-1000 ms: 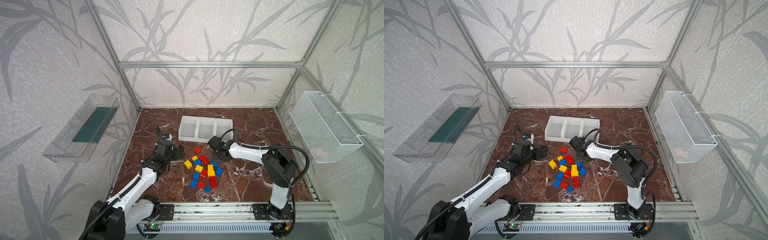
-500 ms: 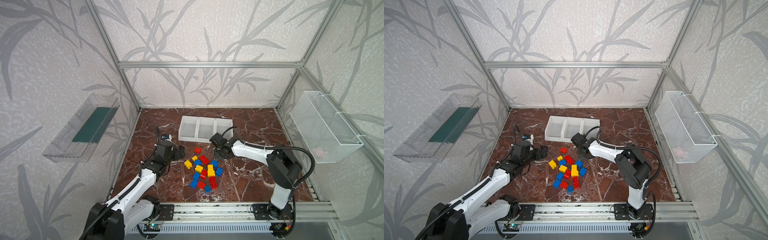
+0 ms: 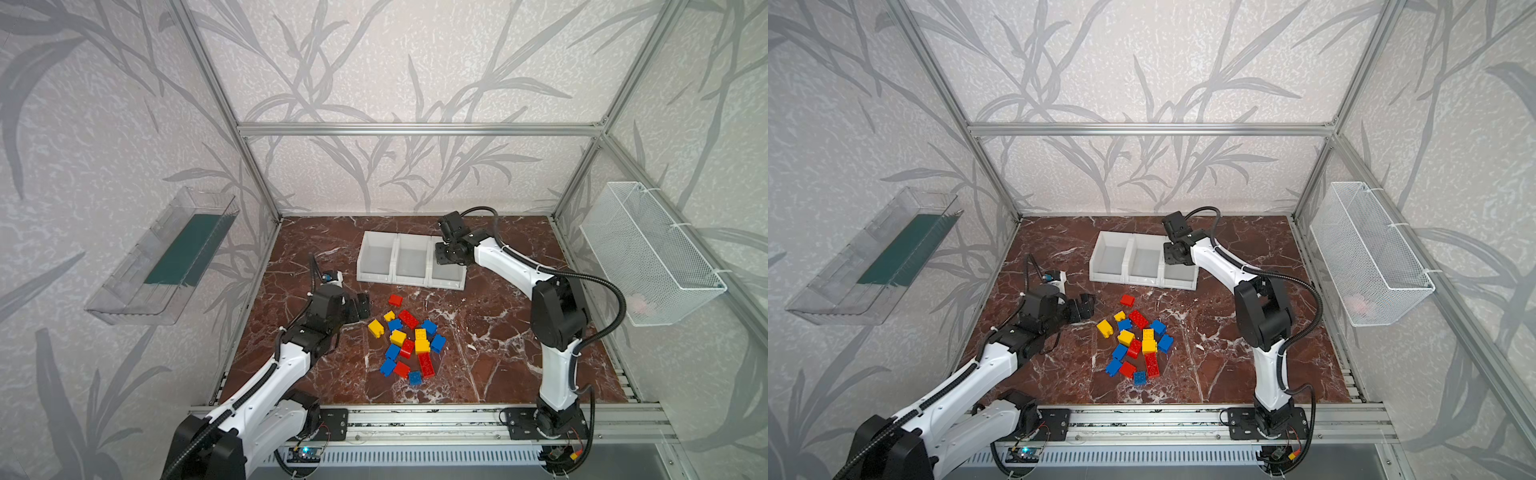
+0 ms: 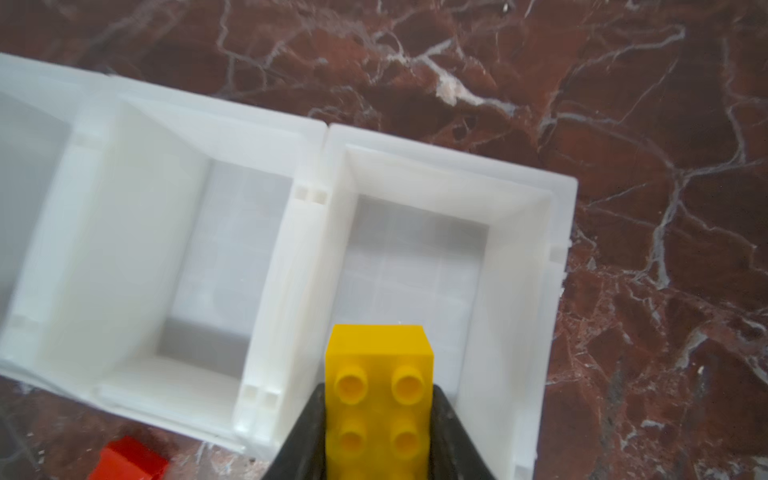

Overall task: Sort the legos into containers by color
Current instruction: 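Drop the yellow brick into the compartment farthest from the left arm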

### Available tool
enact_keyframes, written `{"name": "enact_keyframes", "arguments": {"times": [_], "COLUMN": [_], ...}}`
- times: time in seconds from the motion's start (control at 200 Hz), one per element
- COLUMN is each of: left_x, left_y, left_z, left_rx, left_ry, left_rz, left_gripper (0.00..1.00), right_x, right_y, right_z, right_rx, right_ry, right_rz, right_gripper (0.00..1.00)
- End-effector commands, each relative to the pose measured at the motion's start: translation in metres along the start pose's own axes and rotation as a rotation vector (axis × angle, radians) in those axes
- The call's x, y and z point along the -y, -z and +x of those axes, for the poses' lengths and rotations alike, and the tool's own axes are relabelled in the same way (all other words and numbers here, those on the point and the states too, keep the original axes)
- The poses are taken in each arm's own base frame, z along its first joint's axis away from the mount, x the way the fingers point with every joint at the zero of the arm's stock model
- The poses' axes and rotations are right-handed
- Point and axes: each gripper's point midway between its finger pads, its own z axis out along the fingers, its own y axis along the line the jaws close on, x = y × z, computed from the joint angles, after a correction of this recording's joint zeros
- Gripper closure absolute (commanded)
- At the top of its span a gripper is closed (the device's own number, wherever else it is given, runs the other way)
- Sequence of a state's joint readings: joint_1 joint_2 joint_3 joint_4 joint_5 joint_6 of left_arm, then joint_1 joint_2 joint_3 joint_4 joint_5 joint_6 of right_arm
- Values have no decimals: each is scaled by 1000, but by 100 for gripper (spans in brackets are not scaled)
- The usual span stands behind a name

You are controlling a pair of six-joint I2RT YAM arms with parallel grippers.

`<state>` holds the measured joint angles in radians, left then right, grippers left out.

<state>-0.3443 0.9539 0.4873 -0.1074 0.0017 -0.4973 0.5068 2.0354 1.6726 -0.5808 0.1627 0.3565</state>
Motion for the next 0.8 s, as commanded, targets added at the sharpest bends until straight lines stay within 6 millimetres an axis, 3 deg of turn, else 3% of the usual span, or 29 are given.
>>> {"name": "enact_keyframes", "arguments": {"times": [0.0,0.18,0.435,0.59,0.795], "left_x": [-5,-2,7,14,27], "left_y": [2,2,0,-2,-12], "left_z": [14,19,24,28,33], "left_rx": [-31,-47,-71,-95,-146], "left_ry": [27,21,-14,-43,-93], "left_rz": [-7,8,31,44,63], "left_gripper": [1,1,1,2,4], "right_x": [-2,-2,-4,-1,31], "right_y": [0,7,43,67,102], "right_z": [6,3,-3,30,94], "right_rx": [-47,-35,12,-12,-44], "right_ry": [16,20,38,53,25], "right_rz": [-9,-16,-68,-118,-86], "right_gripper": [60,39,36,35,34]}}
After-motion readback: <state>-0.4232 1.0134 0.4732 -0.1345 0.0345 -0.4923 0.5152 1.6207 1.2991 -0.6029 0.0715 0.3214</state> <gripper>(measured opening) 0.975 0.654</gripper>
